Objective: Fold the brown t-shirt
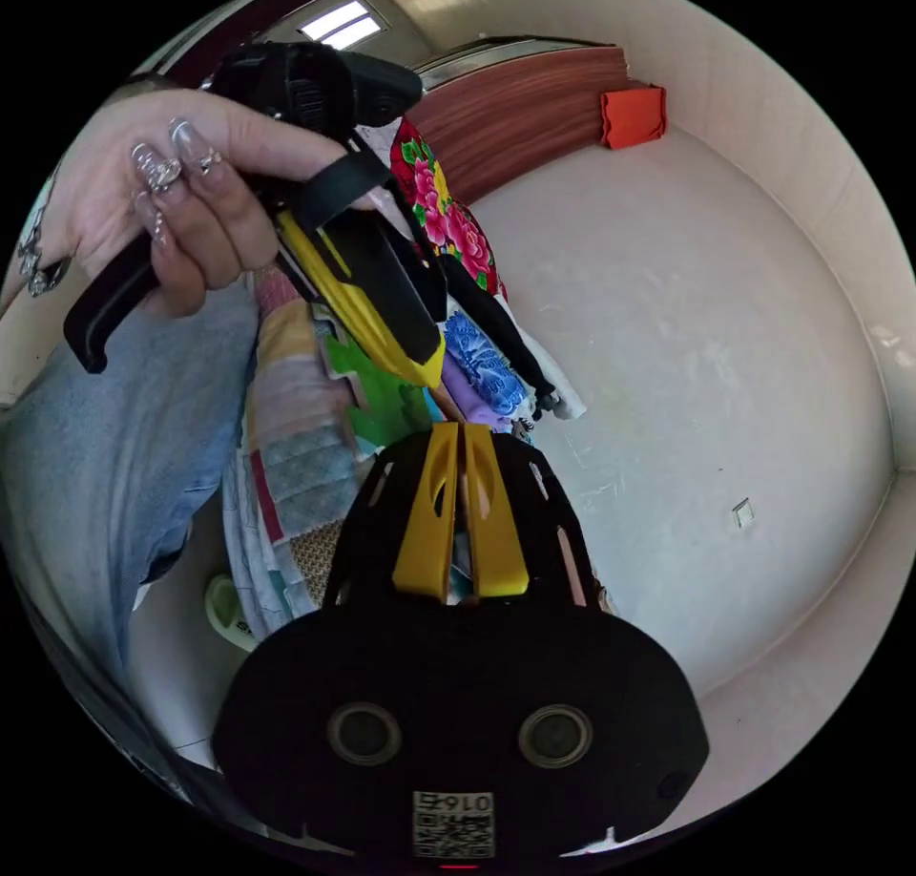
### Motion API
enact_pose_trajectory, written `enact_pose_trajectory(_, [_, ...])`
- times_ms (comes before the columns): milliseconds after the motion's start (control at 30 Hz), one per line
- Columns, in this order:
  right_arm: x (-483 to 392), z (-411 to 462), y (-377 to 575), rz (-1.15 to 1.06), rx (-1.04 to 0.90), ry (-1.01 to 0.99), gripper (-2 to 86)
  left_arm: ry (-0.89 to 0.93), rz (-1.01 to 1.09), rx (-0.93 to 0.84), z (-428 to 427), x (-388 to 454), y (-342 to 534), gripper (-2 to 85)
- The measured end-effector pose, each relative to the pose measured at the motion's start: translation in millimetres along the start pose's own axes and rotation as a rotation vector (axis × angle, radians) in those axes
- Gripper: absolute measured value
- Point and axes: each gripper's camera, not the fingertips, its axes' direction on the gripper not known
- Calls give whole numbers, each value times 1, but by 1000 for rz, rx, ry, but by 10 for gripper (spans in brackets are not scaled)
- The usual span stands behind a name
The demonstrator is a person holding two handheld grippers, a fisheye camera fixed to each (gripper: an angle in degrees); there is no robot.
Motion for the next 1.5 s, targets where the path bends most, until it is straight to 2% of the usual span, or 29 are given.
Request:
enact_pose_trajectory(67, [15, 7, -10, 23, 1, -24, 0, 114, -59, 10, 10, -19, 7, 81])
enact_pose_trajectory(233, [44, 32, -44, 1, 8, -24, -1, 207, -92, 22, 36, -26, 6, 94])
enact_pose_trajectory(300, [50, 43, -54, -15, 4, -16, -1, 190, -96, 43, 44, -22, 5, 77])
enact_pose_trajectory(367, [60, 53, -64, -18, 8, -29, 1, 105, -113, 85, 51, -17, 5, 5])
enact_pose_trajectory(400, [68, 61, -71, -7, 12, -44, 2, 86, -113, 97, 53, -15, 6, 2])
enact_pose_trajectory(567, [122, 98, -84, 60, -17, -184, 27, -20, 46, 167, 67, 25, 13, -9])
enact_pose_trajectory(700, [229, 125, -65, 293, 64, -484, 60, -83, 224, 117, 91, 68, 18, -10])
enact_pose_trajectory(767, [286, 146, -54, 431, 103, -566, 61, -111, 350, 45, 120, 99, 21, -10])
enact_pose_trajectory(833, [362, 191, -46, 632, 64, -586, 52, -114, 427, -8, 146, 120, 25, -10])
enact_pose_trajectory(900, [411, 233, -48, 718, 12, -580, 42, -132, 487, -62, 173, 139, 31, -10])
enact_pose_trajectory(1033, [493, 360, -88, 718, -203, -585, 53, -219, 583, -96, 220, 167, 50, -10])
enact_pose_trajectory(1167, [530, 483, -147, 659, -376, -619, 82, -178, 584, -74, 242, 163, 63, -10])
enact_pose_trajectory(1300, [550, 630, -220, 588, -528, -538, 89, -50, 508, -37, 247, 143, 68, -10])
enact_pose_trajectory(1500, [567, 815, -281, 684, -751, -507, 76, 98, 468, -6, 256, 130, 71, -10])
